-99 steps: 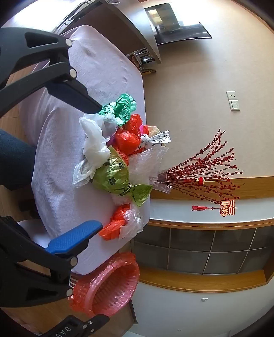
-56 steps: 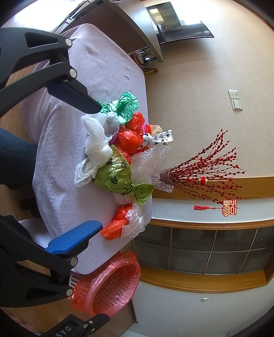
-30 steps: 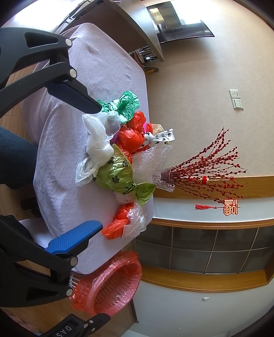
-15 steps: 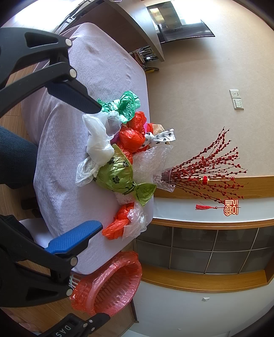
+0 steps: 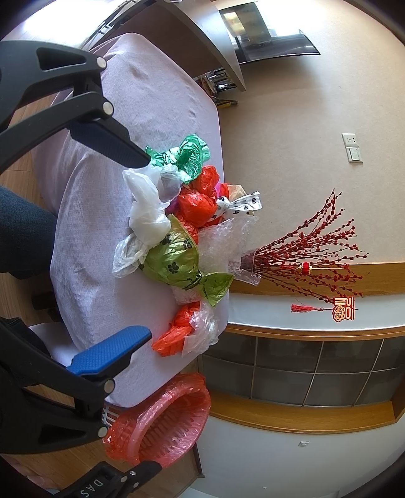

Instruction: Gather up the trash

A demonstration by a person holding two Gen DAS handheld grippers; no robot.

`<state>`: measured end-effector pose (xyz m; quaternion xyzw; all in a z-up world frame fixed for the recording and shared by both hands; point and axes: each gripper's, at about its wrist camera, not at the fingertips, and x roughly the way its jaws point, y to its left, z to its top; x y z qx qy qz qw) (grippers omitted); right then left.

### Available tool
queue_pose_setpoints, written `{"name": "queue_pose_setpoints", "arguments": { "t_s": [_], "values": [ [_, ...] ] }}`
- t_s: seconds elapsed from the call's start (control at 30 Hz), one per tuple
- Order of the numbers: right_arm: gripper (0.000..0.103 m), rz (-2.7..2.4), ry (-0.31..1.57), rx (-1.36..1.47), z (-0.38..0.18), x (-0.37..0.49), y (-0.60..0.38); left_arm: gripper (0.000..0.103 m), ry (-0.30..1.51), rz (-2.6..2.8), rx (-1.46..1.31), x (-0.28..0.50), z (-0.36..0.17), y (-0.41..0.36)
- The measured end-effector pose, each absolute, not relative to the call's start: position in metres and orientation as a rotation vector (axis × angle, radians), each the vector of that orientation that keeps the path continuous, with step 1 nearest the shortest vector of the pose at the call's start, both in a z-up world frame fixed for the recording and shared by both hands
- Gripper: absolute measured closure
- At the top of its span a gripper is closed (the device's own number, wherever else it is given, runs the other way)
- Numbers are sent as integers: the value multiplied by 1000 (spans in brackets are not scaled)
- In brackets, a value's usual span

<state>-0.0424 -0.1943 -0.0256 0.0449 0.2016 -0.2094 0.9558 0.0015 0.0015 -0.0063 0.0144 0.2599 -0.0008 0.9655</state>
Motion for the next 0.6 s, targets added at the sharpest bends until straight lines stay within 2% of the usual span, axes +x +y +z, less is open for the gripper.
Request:
{"name": "queue_pose_setpoints", "arguments": {
  "t_s": [0.33,0.6],
  "values": [
    [3,-325,448,99,-28,-18,-190,4,549,111,-14,16,-13,42],
    [22,-224,508,83,-36,25,-178,4,566,234,-77,27,-20,102]
  ]
}}
